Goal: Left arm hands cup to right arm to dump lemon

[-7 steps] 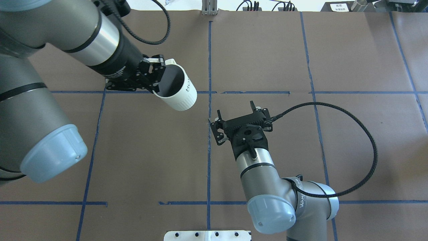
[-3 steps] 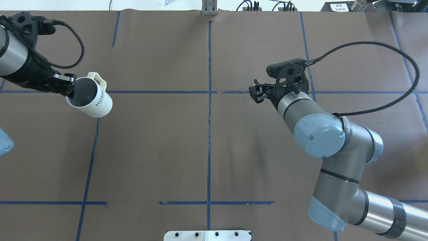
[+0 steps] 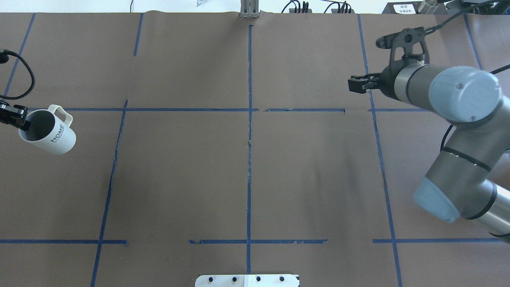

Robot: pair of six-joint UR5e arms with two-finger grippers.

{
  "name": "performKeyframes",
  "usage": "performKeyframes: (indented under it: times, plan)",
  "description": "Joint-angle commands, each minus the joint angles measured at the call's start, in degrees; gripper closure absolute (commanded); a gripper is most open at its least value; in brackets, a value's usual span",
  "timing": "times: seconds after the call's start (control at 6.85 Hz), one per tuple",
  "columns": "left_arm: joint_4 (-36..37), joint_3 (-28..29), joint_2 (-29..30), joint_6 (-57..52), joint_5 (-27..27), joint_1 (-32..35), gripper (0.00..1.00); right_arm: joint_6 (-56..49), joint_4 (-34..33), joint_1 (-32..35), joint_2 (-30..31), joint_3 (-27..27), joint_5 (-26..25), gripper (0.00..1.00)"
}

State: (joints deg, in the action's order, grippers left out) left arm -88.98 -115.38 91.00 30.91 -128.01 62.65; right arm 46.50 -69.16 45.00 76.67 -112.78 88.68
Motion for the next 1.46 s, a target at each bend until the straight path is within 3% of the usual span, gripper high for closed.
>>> performKeyframes:
  times: [0.0,0.15,0.29,0.73,0.88,1.02,1.31]
  plan:
    - [-5.65,8.38,-2.40,-0.59,-0.92,0.46,1.00,-8.37,-11.19,11.10,1.03,-0.51,17.13,0.00]
    - [-6.63,10.16,-2.14,-0.15,-0.92,0.37,1.00,-13.66,-14.83,16.30,0.85,-0.51,25.23,0.00]
    - [-7.43,10.52,-2.14,0.72,-1.01,0.45,1.00,-14.24,-18.78,19.05,1.72,-0.42,29.49,0.00]
    - [-18.12,15.69,-2.67,7.13,-1.01,0.37,0.98,-15.74,-21.37,19.95,5.33,-2.45,31.55,0.00]
    - [-20.77,16.06,-2.75,8.02,-1.10,0.37,0.88,-15.74,-23.89,20.04,4.81,-2.44,33.12,0.00]
    - [-21.14,16.85,-2.75,7.85,-1.01,0.37,0.01,-15.74,-24.88,20.56,4.55,-2.79,34.09,0.00]
    - [-21.06,15.90,-3.10,7.50,-3.71,0.54,0.00,-15.74,-24.97,20.74,5.16,-2.79,34.28,0.00]
